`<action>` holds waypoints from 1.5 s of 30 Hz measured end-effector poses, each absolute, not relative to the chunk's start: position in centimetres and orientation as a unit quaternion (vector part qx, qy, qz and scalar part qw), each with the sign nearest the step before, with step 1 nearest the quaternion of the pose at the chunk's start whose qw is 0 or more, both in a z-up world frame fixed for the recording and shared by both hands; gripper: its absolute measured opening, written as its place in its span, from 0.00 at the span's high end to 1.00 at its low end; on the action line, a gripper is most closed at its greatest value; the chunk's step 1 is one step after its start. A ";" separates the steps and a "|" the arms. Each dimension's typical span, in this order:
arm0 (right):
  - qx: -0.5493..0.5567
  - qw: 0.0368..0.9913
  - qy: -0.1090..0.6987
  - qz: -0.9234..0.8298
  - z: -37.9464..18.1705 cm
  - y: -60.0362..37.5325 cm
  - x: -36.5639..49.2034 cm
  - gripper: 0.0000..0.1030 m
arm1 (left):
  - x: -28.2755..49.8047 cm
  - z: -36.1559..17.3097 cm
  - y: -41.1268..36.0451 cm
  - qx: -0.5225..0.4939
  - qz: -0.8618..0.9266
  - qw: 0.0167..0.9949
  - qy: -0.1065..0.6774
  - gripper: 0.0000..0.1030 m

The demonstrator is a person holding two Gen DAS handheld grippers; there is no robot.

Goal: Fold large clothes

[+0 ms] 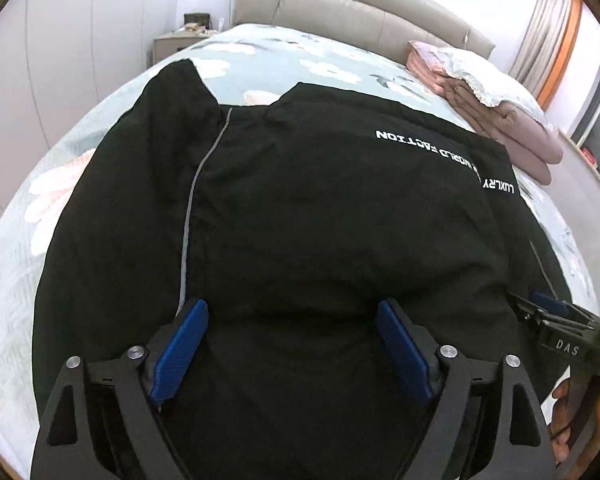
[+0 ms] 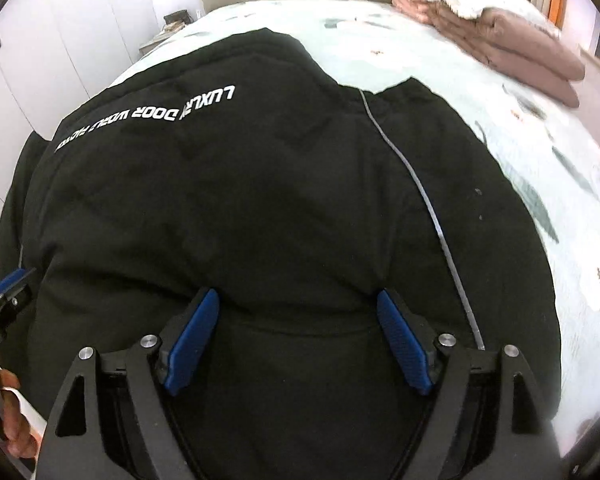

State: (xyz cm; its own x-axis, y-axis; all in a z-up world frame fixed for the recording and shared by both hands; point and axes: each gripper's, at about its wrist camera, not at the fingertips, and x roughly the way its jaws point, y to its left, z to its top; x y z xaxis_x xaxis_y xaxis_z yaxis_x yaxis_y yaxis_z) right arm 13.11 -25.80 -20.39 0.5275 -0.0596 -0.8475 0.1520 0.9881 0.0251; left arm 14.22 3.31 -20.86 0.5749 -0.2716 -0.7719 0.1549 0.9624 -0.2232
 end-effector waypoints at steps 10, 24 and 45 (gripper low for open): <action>0.039 0.923 0.375 -0.073 -21.6 -24.0 8.7 0.16 | 11.3 -19.9 2.5 -0.053 -0.094 0.892 0.438 0.14; 0.115 0.880 0.460 -0.039 -9.4 -22.0 3.1 0.13 | 2.0 -3.7 -1.5 0.047 -0.018 0.943 0.329 0.14; 0.024 0.929 0.357 -0.098 1.8 -18.6 -1.7 0.10 | -3.6 4.3 0.4 0.028 -0.014 0.956 0.291 0.13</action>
State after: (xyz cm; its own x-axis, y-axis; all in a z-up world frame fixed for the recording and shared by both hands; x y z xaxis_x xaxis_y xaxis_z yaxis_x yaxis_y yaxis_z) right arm -1.74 -18.60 1.83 0.7258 -0.1638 -0.6681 0.1988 0.9797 -0.0243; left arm -3.59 0.43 4.25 0.8302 -0.0100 -0.5574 0.0421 0.9981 0.0449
